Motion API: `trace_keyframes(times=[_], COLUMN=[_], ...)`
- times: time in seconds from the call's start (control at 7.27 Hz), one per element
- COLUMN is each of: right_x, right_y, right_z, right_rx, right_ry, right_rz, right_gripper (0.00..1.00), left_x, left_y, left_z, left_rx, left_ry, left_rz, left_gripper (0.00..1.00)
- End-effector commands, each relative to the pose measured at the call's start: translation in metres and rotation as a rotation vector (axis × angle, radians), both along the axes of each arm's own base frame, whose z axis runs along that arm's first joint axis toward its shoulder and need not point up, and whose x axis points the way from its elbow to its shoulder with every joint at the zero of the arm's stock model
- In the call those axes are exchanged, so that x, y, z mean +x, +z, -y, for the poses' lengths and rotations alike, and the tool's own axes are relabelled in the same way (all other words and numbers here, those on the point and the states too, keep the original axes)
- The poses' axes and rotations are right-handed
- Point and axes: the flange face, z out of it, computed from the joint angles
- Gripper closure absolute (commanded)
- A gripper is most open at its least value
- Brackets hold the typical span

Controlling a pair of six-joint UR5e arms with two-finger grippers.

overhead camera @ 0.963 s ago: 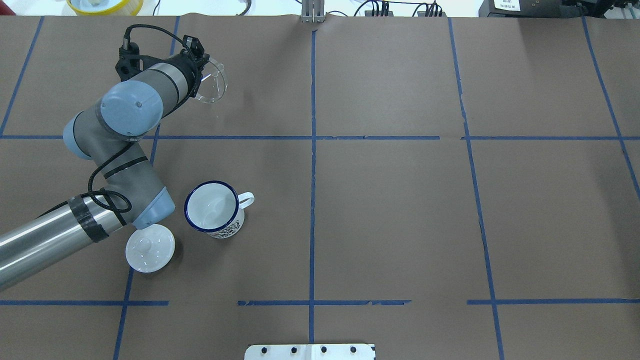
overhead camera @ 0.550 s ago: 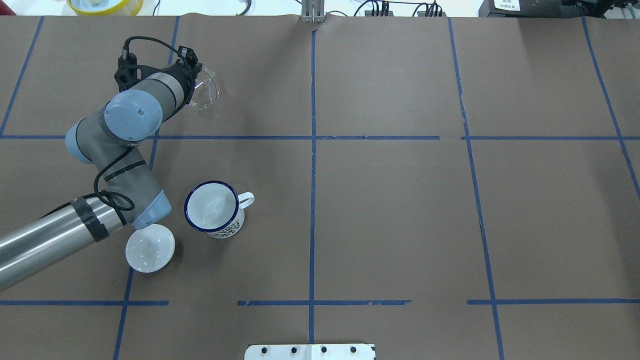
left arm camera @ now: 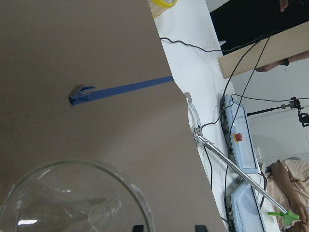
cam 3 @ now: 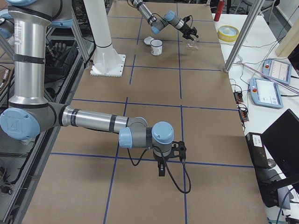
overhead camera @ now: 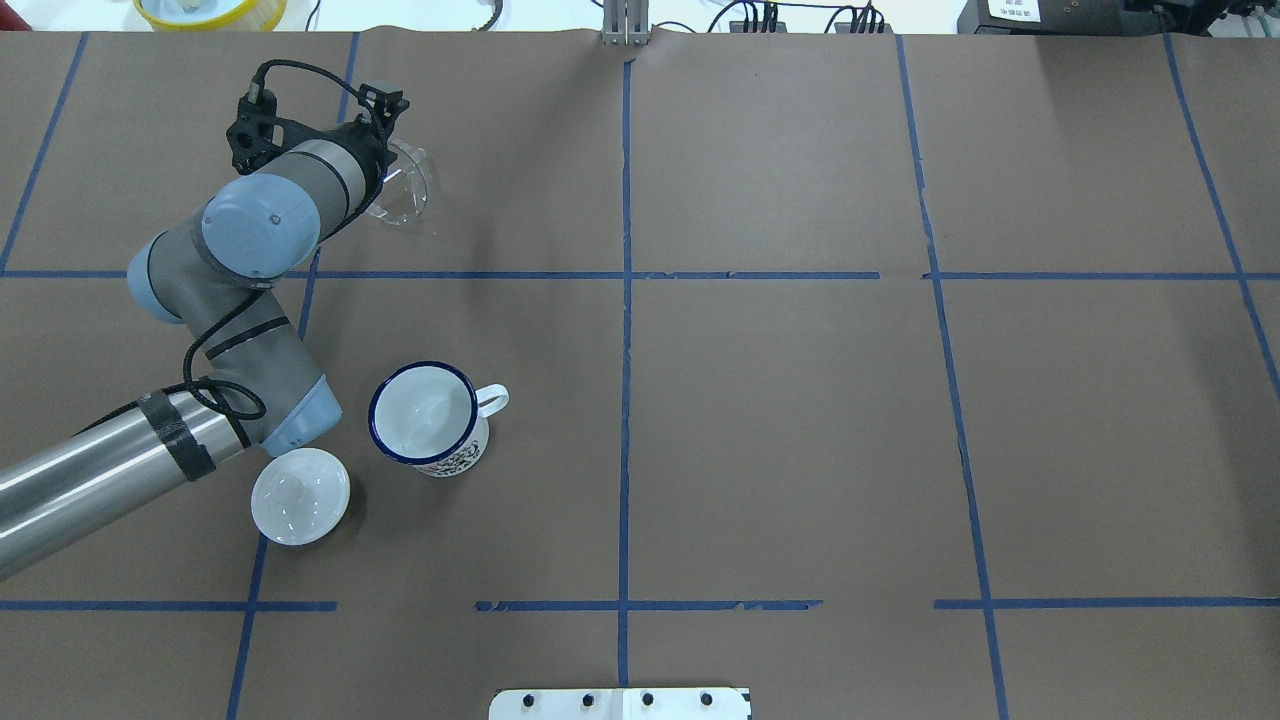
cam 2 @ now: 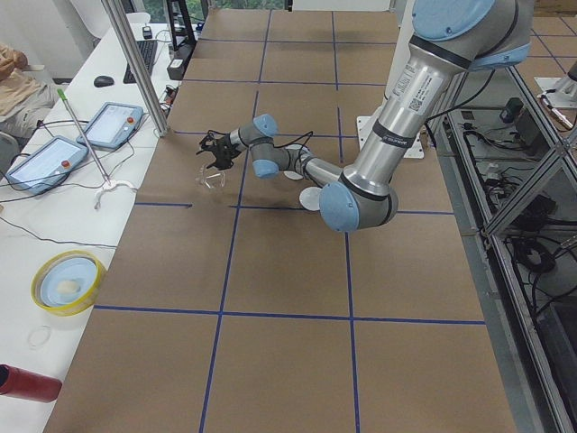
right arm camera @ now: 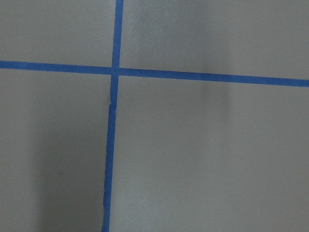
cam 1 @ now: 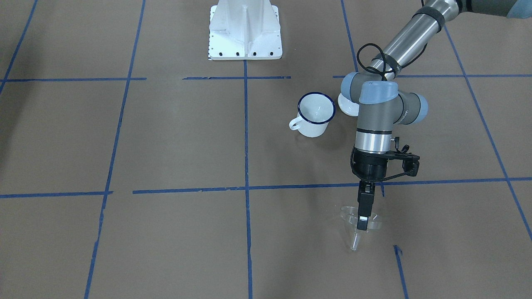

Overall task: Remove funnel from cup
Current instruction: 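Set the glass funnel down on the table farther from the robot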

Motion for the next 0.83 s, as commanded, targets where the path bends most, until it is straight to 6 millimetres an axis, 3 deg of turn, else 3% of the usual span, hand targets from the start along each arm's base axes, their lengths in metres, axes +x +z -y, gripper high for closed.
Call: trace_keyframes(times=[0.0,0.41,0.55,0.69], right_x=[0.0,0.0,0.0,0.0], right_y=[-0.001,0.0,0.0,0.0], right_z=[0.0,0.0,0.0,0.0], right_rx=[0.002,0.0,0.0,0.0], right_ry=[0.0,0.0,0.0,0.0], right_rz=[0.0,0.0,0.0,0.0], right_gripper=[0.0,0.0,0.0,0.0], left_x=[-0.031,-0.113,-0.139,-0.182], left_y=[-0.037,-0.083,-0.085,-0.072], left_z=[-0.023,-0.104,-0.128,-0.139], left_rx=[0.095,0.201,0.24,0.22], left_ry=[0.186,0.53,0.679,0.729], left_rz=[0.036,0.292,0.38,0.427], left_gripper=[0.0,0.0,0.0,0.0])
